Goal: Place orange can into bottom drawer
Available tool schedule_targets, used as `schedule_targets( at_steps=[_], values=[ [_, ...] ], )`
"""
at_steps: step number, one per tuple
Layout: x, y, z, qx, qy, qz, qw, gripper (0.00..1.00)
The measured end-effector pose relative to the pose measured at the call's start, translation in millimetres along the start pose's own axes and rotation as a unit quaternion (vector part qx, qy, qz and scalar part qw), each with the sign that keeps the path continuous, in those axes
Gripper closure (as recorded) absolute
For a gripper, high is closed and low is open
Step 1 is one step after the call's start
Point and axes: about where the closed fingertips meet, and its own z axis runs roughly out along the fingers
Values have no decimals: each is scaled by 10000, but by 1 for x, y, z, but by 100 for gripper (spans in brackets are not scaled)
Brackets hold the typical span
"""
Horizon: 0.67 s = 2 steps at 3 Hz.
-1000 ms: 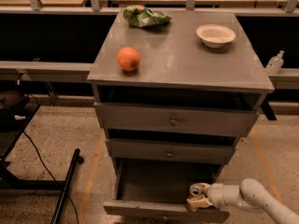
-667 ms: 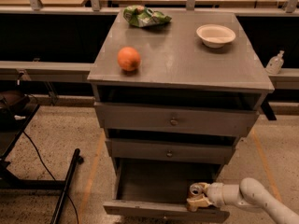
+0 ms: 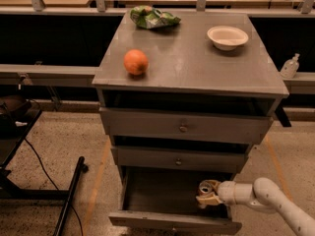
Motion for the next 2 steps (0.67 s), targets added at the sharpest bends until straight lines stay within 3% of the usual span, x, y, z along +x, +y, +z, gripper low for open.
schedule_targets(
  at_steps=[1, 2],
  values=[
    [-3, -2, 5, -9, 34, -170, 9998, 100],
    [16, 6, 18, -78, -14, -432, 9990, 100]
  ],
)
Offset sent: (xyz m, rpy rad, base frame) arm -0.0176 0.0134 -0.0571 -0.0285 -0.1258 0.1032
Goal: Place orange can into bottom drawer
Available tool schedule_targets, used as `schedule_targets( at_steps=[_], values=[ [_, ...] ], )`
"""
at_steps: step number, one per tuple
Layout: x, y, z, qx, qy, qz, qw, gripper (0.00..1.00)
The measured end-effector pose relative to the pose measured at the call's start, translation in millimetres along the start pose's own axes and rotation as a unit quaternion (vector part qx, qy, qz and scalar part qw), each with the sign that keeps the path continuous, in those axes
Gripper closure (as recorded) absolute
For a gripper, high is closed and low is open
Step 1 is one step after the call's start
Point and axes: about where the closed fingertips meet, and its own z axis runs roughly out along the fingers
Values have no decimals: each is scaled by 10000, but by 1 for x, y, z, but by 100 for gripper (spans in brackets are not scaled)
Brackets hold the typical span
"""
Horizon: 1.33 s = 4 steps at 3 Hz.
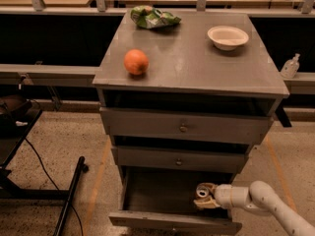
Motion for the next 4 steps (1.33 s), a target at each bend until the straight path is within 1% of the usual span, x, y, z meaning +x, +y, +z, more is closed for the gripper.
schedule_targets(
  at_steps=[1, 2, 3, 4],
  values=[
    [25, 11, 16, -114, -134, -249, 9995, 74],
    [39, 15, 25, -122, -185, -387, 9990, 51],
    [38, 17, 28, -141, -195, -385, 9990, 28],
    [38, 19, 32, -175, -213, -381, 9989, 0]
  ],
)
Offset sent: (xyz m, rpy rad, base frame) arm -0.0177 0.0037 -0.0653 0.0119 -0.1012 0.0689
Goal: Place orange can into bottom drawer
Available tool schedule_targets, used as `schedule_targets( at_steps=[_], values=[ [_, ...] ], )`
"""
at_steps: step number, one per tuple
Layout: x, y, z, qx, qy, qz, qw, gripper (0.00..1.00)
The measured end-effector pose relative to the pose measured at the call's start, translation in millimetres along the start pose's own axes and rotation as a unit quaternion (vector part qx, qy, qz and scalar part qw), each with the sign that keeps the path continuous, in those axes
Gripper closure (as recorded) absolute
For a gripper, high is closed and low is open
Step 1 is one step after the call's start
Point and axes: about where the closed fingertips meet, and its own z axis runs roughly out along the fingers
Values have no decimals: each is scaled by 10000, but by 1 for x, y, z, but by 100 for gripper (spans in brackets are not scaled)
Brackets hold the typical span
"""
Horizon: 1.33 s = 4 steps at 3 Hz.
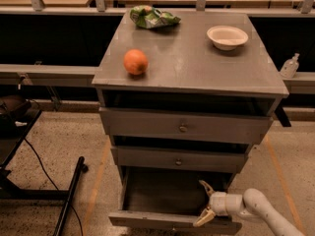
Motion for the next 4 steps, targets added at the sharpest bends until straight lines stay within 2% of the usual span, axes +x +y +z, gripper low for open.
schedule_targets(
  at_steps=[1, 2, 3, 4],
  values=[
    [0, 0, 0, 0, -1, 0, 10000, 0],
    [-5, -9, -22, 91, -75, 40, 9999, 0],
    [-10, -26, -72, 595, -257, 225, 9976, 0],
    [-9, -37, -104, 983, -218, 410, 9941, 0]
  ],
)
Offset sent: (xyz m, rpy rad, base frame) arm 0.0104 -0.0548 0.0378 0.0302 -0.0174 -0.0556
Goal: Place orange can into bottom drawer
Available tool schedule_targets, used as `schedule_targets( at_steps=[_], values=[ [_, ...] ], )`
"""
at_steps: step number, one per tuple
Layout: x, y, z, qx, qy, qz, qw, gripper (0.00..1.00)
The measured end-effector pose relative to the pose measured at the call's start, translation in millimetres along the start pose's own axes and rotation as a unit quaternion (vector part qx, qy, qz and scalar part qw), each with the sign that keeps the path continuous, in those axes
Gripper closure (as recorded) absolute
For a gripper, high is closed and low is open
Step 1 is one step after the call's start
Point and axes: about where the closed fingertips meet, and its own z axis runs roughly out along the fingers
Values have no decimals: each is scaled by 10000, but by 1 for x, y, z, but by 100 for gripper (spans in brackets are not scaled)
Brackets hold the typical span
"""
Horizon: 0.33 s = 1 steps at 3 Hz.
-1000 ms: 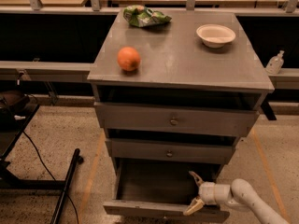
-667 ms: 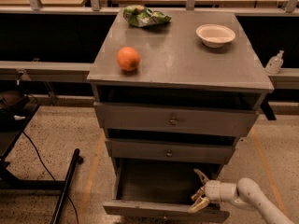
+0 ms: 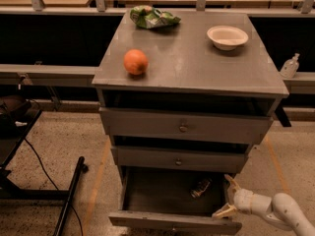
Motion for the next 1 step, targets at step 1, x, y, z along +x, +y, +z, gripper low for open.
schedule_targets(
  at_steps=[1],
  values=[
    [0, 0, 0, -1, 0, 0, 10000, 0]
  ],
)
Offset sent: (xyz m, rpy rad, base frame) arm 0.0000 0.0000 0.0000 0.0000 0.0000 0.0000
